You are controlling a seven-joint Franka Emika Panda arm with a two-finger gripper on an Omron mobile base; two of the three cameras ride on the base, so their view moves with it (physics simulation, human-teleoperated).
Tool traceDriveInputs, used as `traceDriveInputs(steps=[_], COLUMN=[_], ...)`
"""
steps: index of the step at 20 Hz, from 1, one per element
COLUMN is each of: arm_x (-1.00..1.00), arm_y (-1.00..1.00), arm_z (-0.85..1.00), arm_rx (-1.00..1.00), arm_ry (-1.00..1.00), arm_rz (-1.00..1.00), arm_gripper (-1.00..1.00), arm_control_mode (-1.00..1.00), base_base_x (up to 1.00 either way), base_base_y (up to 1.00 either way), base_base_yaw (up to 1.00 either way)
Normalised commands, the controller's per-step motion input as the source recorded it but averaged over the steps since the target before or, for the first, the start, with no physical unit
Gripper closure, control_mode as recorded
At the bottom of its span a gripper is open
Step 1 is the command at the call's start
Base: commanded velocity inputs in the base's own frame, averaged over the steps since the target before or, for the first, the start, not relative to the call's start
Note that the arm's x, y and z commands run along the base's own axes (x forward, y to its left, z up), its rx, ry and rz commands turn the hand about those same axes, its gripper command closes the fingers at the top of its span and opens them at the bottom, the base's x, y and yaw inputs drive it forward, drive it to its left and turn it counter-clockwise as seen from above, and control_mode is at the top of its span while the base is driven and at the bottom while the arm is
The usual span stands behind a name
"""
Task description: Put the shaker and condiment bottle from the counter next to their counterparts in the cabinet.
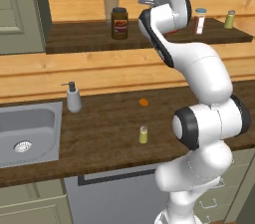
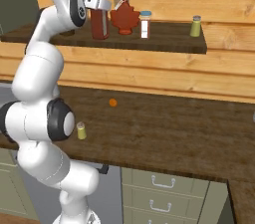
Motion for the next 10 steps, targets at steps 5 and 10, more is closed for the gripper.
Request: traceDriveInputs(steps=[5,10], arm_x=[-0.05,-0.22], arm_y=[0.02,0.06], arm_z=[-0.06,0.00], arm_rx=[0.00,0.02], arm_ry=[-0.01,0.00], arm_rz=[0.00,0.00], arm_gripper=[-1.00,-1.00], arm_control_mode=[-1.00,-1.00], base_base_x=[0.00,0.00], base_base_y=[0.00,0.00], base_base_yaw=[0.00,0.00])
